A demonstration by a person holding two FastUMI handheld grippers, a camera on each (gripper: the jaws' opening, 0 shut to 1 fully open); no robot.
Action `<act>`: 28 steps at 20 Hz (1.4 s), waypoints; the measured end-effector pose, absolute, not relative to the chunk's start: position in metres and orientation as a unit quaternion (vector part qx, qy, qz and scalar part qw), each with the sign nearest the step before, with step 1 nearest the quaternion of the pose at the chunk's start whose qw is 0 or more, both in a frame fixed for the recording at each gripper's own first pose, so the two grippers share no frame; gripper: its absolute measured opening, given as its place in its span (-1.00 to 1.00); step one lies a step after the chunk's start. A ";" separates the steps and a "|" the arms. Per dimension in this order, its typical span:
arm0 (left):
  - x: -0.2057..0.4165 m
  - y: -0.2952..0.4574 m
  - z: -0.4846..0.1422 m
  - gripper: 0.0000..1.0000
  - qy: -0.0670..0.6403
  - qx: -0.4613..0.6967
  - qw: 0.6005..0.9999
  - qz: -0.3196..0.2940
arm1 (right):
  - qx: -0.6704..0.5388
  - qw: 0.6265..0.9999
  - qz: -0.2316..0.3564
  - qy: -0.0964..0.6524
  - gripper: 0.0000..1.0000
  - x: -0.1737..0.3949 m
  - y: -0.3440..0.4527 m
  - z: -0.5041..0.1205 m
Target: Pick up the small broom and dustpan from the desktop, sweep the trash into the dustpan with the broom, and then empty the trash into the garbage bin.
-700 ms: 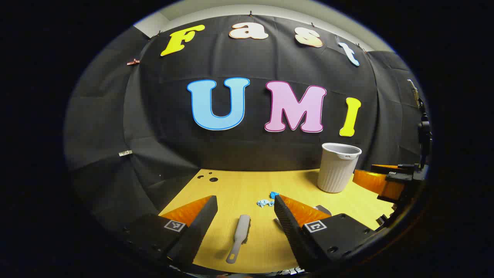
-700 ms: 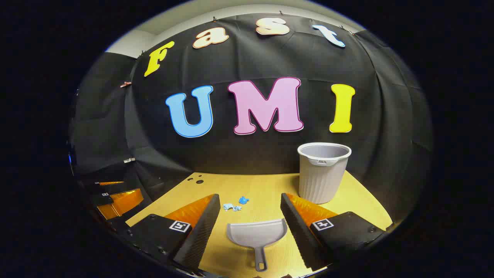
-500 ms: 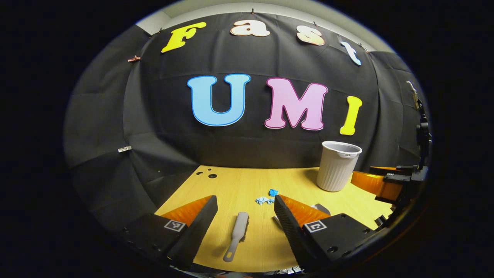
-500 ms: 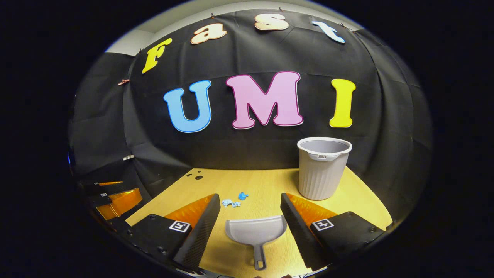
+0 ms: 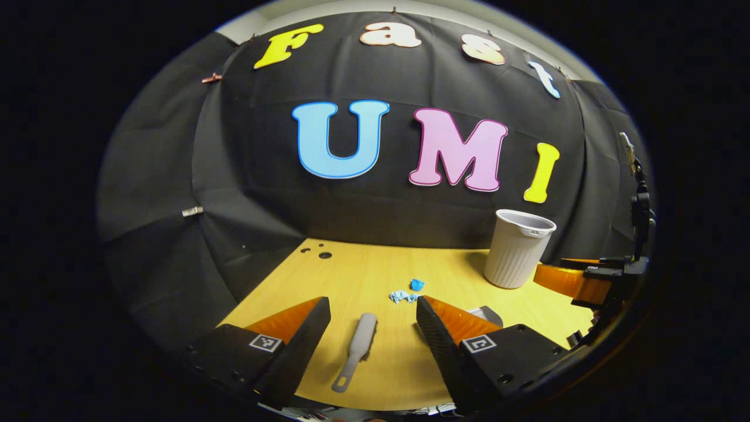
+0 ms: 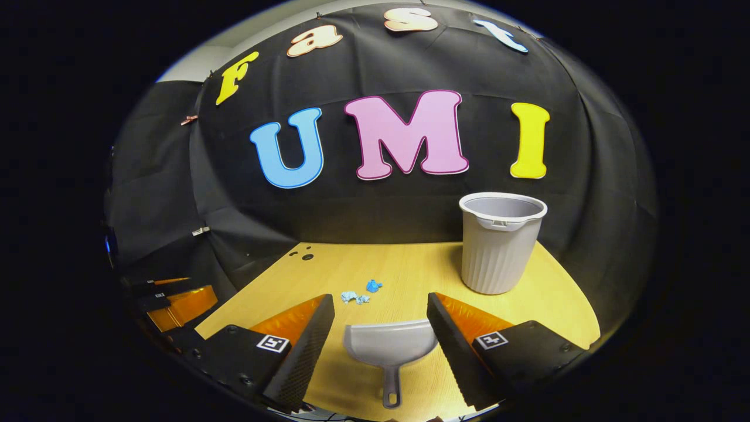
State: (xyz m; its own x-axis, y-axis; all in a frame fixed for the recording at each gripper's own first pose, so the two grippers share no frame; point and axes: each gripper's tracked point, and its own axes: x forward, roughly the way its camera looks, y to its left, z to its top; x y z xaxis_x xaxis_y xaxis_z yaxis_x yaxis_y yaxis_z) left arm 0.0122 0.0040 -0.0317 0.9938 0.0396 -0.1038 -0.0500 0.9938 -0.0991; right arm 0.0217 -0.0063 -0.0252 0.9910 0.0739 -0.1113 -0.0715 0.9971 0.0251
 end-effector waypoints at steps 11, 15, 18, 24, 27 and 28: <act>0.023 0.043 -0.132 0.92 0.222 -0.088 0.968 0.072 | -0.005 0.976 0.095 0.194 0.98 0.050 -0.012 -0.108; 0.051 0.035 -0.159 0.92 0.284 -0.067 0.956 0.036 | 0.029 0.964 0.074 0.252 0.98 0.059 -0.018 -0.134; 0.073 0.035 -0.188 0.92 0.341 -0.041 0.939 0.013 | 0.041 0.954 0.059 0.292 0.98 0.060 -0.019 -0.152; 0.103 0.041 -0.248 0.93 0.434 0.057 0.898 -0.034 | 0.062 0.931 0.024 0.359 0.97 0.044 -0.018 -0.196; 0.114 0.041 -0.269 0.91 0.456 0.108 0.882 -0.049 | 0.062 0.929 0.002 0.365 0.98 0.035 -0.029 -0.201; 0.117 0.040 -0.275 0.90 0.462 0.114 0.878 -0.053 | 0.058 0.928 -0.004 0.368 0.98 0.032 -0.032 -0.203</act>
State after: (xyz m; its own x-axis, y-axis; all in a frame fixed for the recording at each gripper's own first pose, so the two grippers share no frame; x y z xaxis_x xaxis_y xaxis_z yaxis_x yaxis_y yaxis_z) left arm 0.1169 0.0400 -0.2745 0.5667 0.0125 -0.8238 0.1982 0.9684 0.1511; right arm 0.0321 -0.0323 -0.2029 0.7285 0.0348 -0.6841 0.0511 0.9932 0.1050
